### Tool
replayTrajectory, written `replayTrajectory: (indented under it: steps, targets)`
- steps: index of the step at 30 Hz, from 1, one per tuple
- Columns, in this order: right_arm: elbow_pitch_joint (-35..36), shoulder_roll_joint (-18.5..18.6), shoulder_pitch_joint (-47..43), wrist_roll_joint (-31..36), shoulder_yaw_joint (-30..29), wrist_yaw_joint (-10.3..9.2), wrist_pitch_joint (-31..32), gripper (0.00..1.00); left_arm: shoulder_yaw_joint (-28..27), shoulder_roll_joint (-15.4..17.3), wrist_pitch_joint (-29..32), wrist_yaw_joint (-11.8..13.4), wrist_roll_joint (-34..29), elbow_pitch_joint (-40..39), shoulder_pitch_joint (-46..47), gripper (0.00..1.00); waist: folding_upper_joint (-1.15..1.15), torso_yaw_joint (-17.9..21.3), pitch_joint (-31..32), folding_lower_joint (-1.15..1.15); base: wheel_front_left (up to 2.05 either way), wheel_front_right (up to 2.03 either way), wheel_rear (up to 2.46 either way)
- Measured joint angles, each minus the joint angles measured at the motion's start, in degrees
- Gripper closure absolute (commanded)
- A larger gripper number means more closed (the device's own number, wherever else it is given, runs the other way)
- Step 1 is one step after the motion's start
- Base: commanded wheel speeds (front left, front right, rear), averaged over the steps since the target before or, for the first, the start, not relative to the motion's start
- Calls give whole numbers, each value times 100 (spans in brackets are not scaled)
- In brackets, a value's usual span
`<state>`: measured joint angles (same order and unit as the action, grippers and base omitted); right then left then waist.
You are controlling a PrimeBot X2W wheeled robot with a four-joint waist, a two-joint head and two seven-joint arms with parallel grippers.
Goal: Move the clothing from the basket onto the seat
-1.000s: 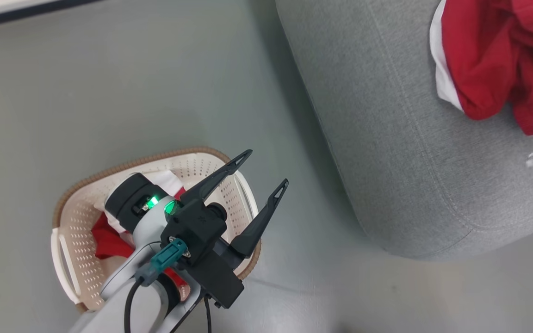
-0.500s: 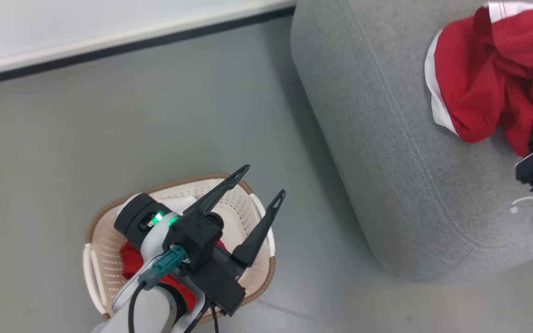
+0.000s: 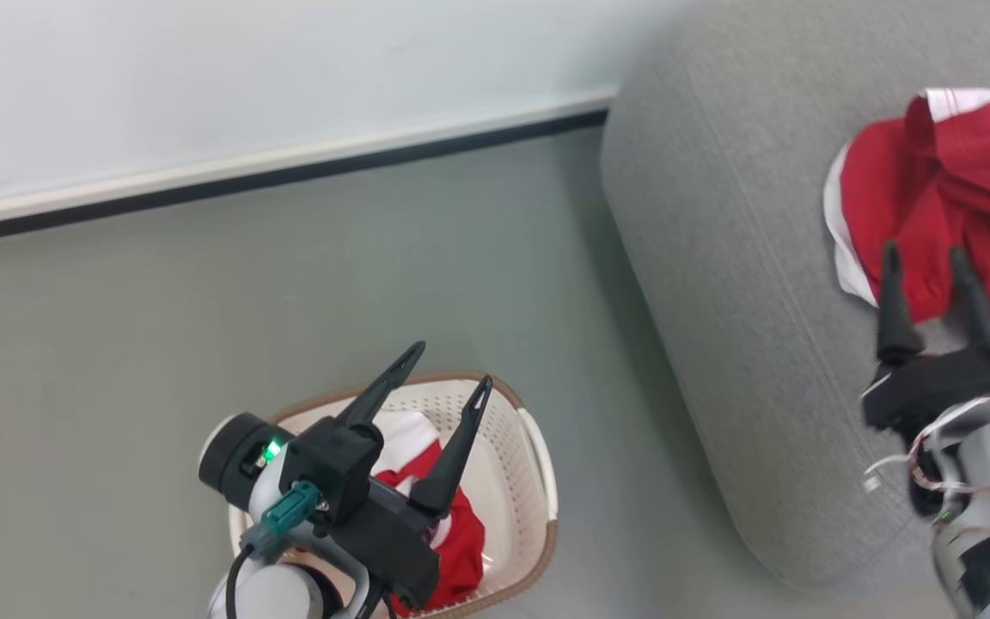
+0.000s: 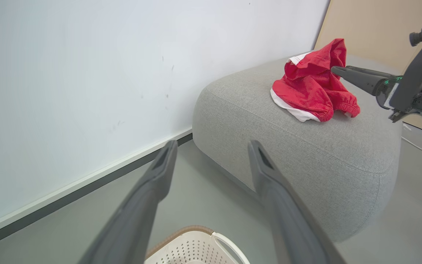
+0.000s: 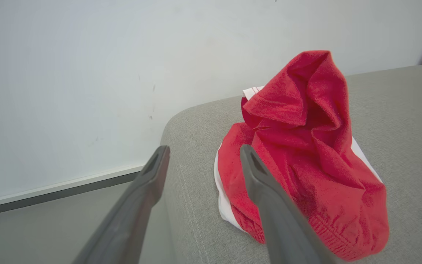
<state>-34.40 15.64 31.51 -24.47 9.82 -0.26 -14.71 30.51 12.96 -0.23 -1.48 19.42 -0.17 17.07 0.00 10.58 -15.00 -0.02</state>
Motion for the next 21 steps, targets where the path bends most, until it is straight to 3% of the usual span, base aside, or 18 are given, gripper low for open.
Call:
replayTrajectory:
  steps: [12, 21]
  targets:
    - [966, -250, -855, 243, 253, -26, 0, 0, -131, -52, -149, 216, 122, 177, -340, 0, 0, -581, 444, 1, 0, 0, 0]
    - [1237, -391, -1159, 333, 423, -31, 0, 0, -358, -33, -241, 394, 204, 381, -471, 0, 0, -926, 632, 2, 0, 0, 0]
